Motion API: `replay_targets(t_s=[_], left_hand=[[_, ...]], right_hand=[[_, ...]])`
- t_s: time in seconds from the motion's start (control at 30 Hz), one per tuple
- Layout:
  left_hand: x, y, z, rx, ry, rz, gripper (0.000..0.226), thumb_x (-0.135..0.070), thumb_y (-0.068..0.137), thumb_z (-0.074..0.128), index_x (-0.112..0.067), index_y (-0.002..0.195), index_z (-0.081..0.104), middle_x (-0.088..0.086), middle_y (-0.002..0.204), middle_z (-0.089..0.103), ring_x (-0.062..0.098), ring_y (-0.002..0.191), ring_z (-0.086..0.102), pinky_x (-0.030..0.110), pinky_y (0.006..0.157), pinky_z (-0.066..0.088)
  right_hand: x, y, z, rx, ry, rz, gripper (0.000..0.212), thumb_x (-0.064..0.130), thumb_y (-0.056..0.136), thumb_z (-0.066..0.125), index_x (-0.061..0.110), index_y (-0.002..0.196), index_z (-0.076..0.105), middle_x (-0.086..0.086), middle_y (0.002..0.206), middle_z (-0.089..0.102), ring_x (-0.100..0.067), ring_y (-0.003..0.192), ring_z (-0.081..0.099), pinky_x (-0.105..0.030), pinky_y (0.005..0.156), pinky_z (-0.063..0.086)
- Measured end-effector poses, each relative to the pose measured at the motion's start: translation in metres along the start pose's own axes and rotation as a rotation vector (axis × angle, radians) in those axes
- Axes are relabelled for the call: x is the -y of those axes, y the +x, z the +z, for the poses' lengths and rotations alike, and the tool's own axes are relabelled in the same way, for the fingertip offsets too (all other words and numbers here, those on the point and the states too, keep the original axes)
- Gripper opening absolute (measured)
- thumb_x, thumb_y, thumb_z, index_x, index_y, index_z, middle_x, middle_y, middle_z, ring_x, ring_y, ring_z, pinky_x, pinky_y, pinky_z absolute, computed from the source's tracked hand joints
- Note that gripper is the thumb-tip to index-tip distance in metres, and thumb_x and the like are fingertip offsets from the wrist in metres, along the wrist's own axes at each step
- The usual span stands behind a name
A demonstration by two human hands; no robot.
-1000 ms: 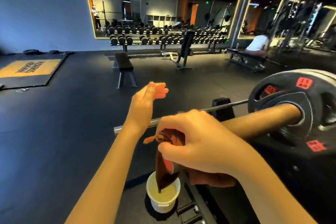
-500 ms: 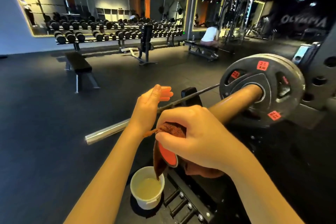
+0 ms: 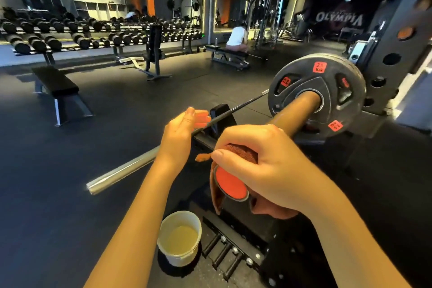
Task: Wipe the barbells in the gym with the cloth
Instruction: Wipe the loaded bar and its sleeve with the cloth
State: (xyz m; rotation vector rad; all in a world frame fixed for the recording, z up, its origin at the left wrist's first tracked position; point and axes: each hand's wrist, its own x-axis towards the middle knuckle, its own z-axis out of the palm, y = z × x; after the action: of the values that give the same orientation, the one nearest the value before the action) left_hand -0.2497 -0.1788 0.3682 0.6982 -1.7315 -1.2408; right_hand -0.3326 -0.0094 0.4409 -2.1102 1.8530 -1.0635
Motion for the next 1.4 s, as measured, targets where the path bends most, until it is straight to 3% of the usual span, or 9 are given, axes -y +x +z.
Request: replay_targets(t_s=[0.2,0.4,0.53,0.67,0.77,0.9,1.07,1.17,1.4], left_hand=[[0.005,0.023,0.002,0.217,-0.077,-0.022,0.038,-0.037,0.105,0.03,-0.024,0.111,0.066,0.0,0.114,0.069,0.019,0.113,0.06,0.051,0.105,0.041],[0.027,0.044,-0.036,0.416,-0.107,0.026,0.045,-0.035,0.105,0.033,-0.007,0.124,0.062,0.006,0.118,0.066,0.022,0.118,0.056,0.034,0.109,0.037],[0.027,0.05,-0.061,0.508,-0.118,0.017,0.048,-0.053,0.092,0.036,-0.022,0.111,0.067,0.002,0.115,0.067,0.017,0.114,0.058,0.027,0.099,0.039],[0.027,0.066,-0.079,0.554,-0.146,-0.002,0.027,-0.028,0.105,0.034,-0.041,0.089,0.051,-0.019,0.094,0.055,-0.006,0.09,0.049,0.016,0.081,0.035],[0.046,0.079,-0.098,0.542,-0.123,0.035,0.03,-0.031,0.105,0.032,-0.036,0.102,0.061,-0.015,0.105,0.061,-0.003,0.099,0.051,0.004,0.08,0.032],[0.079,0.097,-0.135,0.47,-0.108,0.034,0.04,-0.047,0.102,0.033,-0.027,0.116,0.066,-0.002,0.118,0.065,0.014,0.112,0.055,0.022,0.093,0.038],[0.102,0.12,-0.206,0.4,0.045,0.014,0.03,-0.026,0.104,0.04,-0.017,0.117,0.066,0.002,0.115,0.065,0.018,0.111,0.06,0.029,0.1,0.043],[0.111,0.127,-0.261,0.337,0.106,-0.025,0.034,-0.041,0.095,0.049,-0.02,0.113,0.069,-0.002,0.111,0.069,0.01,0.105,0.062,0.031,0.096,0.046],[0.146,0.107,-0.376,0.015,0.146,-0.374,0.024,-0.03,0.1,0.045,-0.032,0.098,0.069,-0.013,0.101,0.068,-0.003,0.096,0.059,0.017,0.076,0.039]], right_hand=[[0.019,-0.003,0.013,-0.201,-0.076,0.174,0.016,0.042,0.086,0.055,0.036,0.074,0.062,0.016,0.073,0.064,-0.007,0.08,0.061,-0.017,0.066,0.046],[0.044,-0.001,0.047,-0.546,-0.452,0.366,0.038,0.056,0.084,0.049,0.027,0.077,0.072,0.01,0.075,0.069,-0.01,0.072,0.065,-0.037,0.06,0.053],[0.053,0.006,0.074,-0.736,-0.764,0.369,0.04,0.048,0.089,0.046,0.025,0.069,0.071,0.011,0.065,0.065,-0.004,0.058,0.057,-0.008,0.055,0.038],[0.053,0.038,0.116,-0.817,-0.803,0.338,0.036,0.043,0.091,0.048,0.022,0.069,0.068,0.015,0.059,0.058,0.008,0.054,0.041,0.003,0.06,0.033],[0.037,0.067,0.148,-0.826,-0.667,0.391,0.035,0.046,0.095,0.048,0.023,0.073,0.065,0.017,0.062,0.058,0.002,0.053,0.05,-0.005,0.052,0.036],[0.015,0.111,0.168,-0.891,-0.11,0.683,0.031,0.046,0.092,0.054,0.019,0.08,0.064,0.008,0.066,0.06,-0.003,0.06,0.059,-0.009,0.052,0.041],[0.006,0.177,0.201,-0.883,0.334,0.819,0.022,0.043,0.093,0.057,0.025,0.081,0.062,0.003,0.075,0.066,-0.009,0.071,0.064,-0.021,0.061,0.046],[0.007,0.218,0.239,-0.806,0.584,0.873,0.021,0.037,0.094,0.059,0.018,0.085,0.064,0.001,0.072,0.065,-0.014,0.067,0.063,-0.025,0.06,0.048],[0.018,0.304,0.324,-0.422,0.696,0.831,0.019,0.034,0.095,0.06,0.017,0.087,0.064,0.001,0.072,0.064,-0.011,0.066,0.062,-0.024,0.062,0.048]])
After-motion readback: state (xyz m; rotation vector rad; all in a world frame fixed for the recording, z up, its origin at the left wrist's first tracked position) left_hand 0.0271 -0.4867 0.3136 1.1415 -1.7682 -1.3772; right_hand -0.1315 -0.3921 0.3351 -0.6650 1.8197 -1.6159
